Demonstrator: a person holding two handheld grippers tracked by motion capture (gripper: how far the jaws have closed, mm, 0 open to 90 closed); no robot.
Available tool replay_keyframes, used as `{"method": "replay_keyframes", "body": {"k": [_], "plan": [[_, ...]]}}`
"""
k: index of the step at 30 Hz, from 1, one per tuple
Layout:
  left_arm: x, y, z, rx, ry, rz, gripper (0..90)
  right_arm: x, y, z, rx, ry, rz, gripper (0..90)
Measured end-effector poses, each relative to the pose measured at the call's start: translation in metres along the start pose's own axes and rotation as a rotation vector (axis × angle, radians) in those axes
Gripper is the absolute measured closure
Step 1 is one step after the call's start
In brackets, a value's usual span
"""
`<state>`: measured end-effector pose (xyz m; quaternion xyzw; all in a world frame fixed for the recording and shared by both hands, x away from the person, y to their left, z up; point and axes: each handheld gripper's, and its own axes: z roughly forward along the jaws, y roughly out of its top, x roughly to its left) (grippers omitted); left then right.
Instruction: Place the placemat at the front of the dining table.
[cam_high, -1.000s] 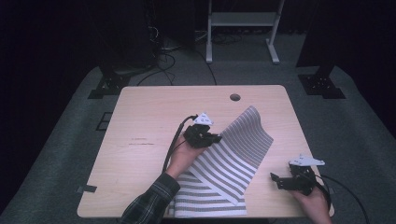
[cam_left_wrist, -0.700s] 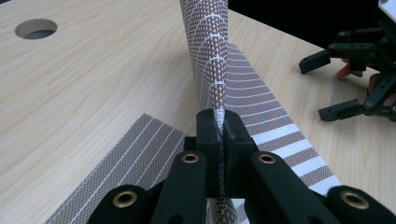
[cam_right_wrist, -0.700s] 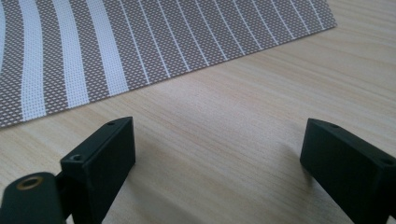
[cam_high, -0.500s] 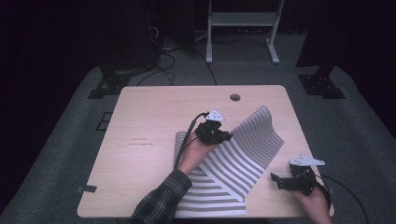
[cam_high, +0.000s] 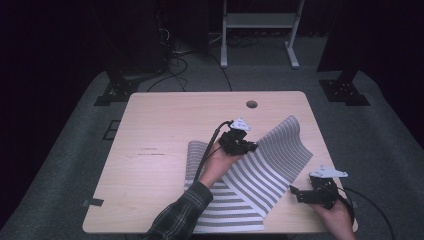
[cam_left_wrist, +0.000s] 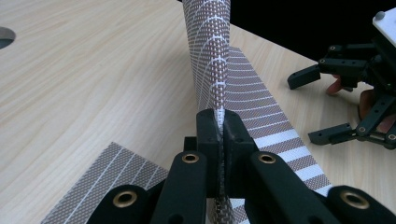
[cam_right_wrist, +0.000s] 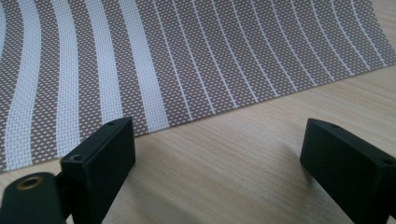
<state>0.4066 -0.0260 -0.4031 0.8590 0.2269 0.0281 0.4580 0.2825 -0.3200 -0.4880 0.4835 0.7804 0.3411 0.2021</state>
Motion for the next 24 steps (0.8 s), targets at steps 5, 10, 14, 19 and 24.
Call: {"method": "replay_keyframes", "body": {"k": [5,10,14,19,24], "plan": [[-0.004,0.002,0.007,0.012,-0.011,0.004,87.9,0.000,0.000,0.000,0.000,0.000,0.000,9.1],[-0.007,0.001,0.011,0.019,-0.013,0.007,87.8,0.000,0.000,0.000,-0.001,0.001,0.002,9.1],[-0.006,0.001,0.011,0.012,-0.014,0.001,85.8,0.000,0.000,0.000,0.000,0.001,0.002,9.1],[-0.002,0.000,0.007,0.006,0.024,0.000,72.5,0.000,0.000,0.000,0.000,0.001,0.001,9.1],[0.003,-0.001,-0.003,-0.010,0.057,-0.002,66.9,0.000,0.000,0.000,-0.001,0.001,0.001,9.1]]}}
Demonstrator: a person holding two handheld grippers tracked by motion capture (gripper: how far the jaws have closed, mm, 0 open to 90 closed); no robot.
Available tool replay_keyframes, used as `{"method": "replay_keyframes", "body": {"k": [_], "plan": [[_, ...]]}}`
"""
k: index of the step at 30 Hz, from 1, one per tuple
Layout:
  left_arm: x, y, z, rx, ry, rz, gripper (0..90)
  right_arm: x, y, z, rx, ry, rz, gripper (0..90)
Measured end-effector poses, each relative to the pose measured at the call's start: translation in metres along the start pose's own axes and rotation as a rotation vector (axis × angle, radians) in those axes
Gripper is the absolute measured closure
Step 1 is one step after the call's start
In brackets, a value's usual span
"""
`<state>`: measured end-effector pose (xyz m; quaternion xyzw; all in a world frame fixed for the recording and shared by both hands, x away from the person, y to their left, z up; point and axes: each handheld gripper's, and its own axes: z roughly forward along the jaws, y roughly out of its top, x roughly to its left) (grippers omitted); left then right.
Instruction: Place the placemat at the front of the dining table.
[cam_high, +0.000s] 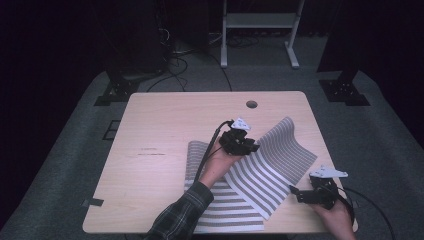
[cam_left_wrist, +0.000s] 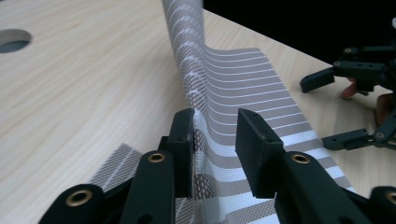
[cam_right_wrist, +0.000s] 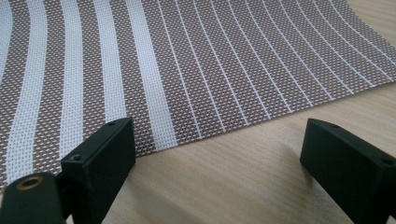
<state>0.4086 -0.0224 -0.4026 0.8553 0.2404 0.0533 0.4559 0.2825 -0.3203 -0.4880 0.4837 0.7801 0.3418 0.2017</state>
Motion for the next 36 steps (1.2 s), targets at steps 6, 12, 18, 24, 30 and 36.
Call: {"method": "replay_keyframes", "body": {"k": [6,12,18,24,30,36], "plan": [[0.009,-0.004,-0.014,-0.003,0.026,-0.002,65.2,0.000,0.000,0.000,0.000,-0.001,0.000,9.1],[0.014,-0.010,-0.029,0.009,0.042,-0.005,57.7,0.000,0.000,0.000,0.001,-0.004,0.003,9.1],[0.018,-0.015,-0.042,0.016,0.047,-0.001,37.3,0.000,0.000,0.000,0.001,-0.004,0.003,9.1],[0.021,-0.023,-0.055,0.012,0.059,0.008,22.7,0.000,0.000,0.000,0.001,-0.004,0.002,9.1],[0.024,-0.036,-0.069,0.009,0.071,0.009,15.4,0.000,0.000,0.000,0.001,-0.005,0.001,9.1],[0.025,-0.048,-0.085,0.006,0.098,0.008,8.2,0.000,0.000,0.000,0.002,-0.005,0.000,9.1]]}}
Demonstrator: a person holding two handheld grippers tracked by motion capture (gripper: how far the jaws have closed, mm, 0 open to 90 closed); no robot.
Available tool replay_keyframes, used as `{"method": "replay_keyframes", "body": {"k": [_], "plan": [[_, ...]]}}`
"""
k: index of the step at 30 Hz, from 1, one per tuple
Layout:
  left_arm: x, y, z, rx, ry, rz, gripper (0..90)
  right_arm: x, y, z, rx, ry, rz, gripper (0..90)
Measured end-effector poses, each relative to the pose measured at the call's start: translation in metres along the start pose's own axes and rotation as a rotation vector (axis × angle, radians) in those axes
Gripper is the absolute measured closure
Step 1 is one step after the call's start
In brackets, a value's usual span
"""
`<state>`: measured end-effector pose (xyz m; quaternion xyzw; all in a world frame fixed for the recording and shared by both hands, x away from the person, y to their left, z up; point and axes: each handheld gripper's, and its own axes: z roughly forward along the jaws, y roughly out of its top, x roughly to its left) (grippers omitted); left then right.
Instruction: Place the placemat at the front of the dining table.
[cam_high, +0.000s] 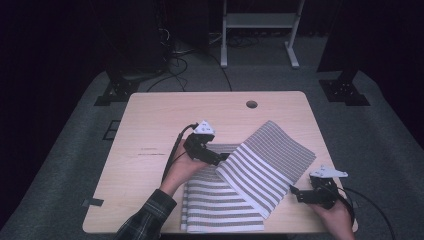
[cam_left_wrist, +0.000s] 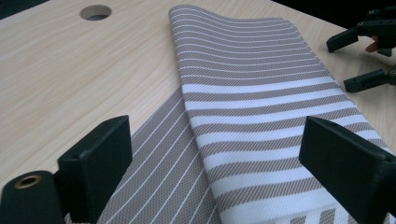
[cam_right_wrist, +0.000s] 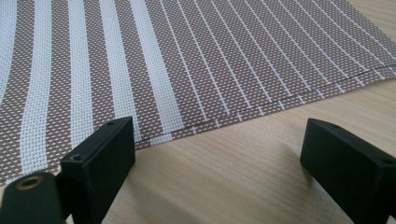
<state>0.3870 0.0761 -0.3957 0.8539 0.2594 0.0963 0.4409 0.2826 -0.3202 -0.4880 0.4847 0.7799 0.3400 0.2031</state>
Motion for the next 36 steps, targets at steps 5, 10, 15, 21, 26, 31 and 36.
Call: {"method": "replay_keyframes", "body": {"k": [5,10,15,21,26,31,36], "plan": [[0.004,-0.013,-0.017,-0.005,0.018,0.007,2.6,0.000,0.000,0.000,-0.001,-0.001,0.001,9.1],[0.006,-0.024,-0.032,-0.019,0.037,-0.004,0.0,0.000,0.000,0.000,-0.001,0.000,0.001,9.0],[0.006,-0.035,-0.046,-0.027,0.042,-0.007,0.0,0.000,0.000,0.000,-0.001,0.000,0.000,9.0],[0.002,-0.054,-0.060,-0.018,0.047,-0.001,0.0,0.000,0.000,0.000,-0.001,0.000,0.000,9.1],[0.000,-0.071,-0.069,-0.020,0.055,-0.004,0.0,0.000,0.000,0.000,-0.001,0.000,0.001,9.0],[0.000,-0.088,-0.078,-0.023,0.076,-0.008,0.0,0.000,0.000,0.000,-0.001,0.000,0.001,9.0],[0.001,-0.108,-0.090,-0.010,0.097,-0.021,0.0,0.000,0.001,0.001,-0.001,0.003,-0.001,9.1]]}}
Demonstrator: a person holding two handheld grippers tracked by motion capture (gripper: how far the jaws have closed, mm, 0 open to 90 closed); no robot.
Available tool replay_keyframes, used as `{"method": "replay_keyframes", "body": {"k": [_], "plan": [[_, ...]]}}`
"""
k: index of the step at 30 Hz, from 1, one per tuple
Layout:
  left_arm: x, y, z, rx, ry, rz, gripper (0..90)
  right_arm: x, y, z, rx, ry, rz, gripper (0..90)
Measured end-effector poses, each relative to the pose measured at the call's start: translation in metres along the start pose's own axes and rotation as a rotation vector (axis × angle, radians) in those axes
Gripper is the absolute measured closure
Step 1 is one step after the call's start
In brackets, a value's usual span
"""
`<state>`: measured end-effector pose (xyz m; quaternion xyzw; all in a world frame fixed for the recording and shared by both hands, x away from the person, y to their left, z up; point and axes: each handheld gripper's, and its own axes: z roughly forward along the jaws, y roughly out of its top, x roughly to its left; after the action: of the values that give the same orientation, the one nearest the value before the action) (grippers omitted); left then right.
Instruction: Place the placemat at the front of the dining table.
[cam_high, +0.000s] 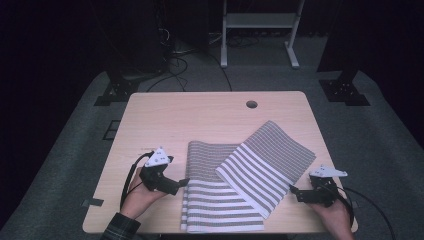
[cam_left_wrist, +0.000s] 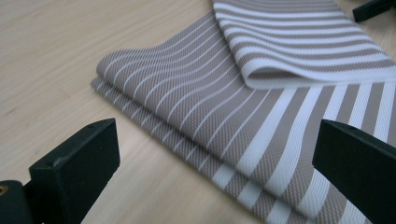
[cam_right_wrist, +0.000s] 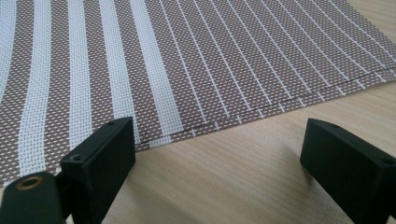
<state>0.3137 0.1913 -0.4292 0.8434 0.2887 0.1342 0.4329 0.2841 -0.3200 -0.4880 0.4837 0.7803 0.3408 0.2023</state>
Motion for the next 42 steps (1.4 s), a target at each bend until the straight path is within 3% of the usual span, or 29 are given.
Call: {"method": "replay_keyframes", "body": {"k": [7,16,19,22,26,42], "plan": [[0.005,-0.030,-0.009,0.036,0.010,-0.022,0.0,0.000,0.000,0.000,-0.001,-0.001,0.000,9.1],[0.012,-0.066,-0.008,0.126,0.029,-0.048,0.0,-0.002,0.000,-0.002,0.001,-0.002,0.003,9.2],[0.013,-0.069,-0.006,0.148,0.038,-0.038,0.0,-0.003,0.002,-0.006,-0.012,-0.005,0.006,9.2],[0.014,-0.070,-0.006,0.138,0.046,-0.036,0.0,-0.003,0.005,-0.009,-0.024,-0.011,0.011,9.4],[0.012,-0.071,-0.004,0.149,0.062,-0.002,0.0,-0.004,0.009,-0.012,-0.024,-0.017,0.012,12.6],[0.012,-0.071,-0.004,0.149,0.062,-0.002,0.0,-0.016,0.029,-0.007,-0.018,-0.032,0.044,13.6]]}}
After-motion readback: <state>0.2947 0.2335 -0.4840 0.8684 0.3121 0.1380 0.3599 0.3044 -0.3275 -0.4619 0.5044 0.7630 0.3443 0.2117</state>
